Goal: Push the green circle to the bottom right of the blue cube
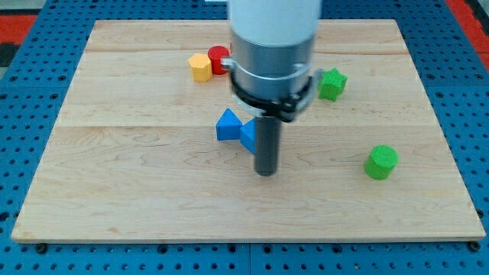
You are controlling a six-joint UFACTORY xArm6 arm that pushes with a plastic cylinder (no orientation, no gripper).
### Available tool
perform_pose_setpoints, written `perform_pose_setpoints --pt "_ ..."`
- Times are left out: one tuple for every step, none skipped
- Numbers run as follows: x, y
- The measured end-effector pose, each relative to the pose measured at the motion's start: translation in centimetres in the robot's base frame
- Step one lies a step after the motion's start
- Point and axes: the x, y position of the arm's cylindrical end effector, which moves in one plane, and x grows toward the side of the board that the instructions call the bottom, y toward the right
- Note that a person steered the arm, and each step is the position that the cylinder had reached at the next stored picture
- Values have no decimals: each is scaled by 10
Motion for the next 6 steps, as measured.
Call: perform_pose_setpoints --pt "18 57" --pt "18 123" --pt "18 175" --pt "8 202" --pt "-2 201" --pt "-2 180"
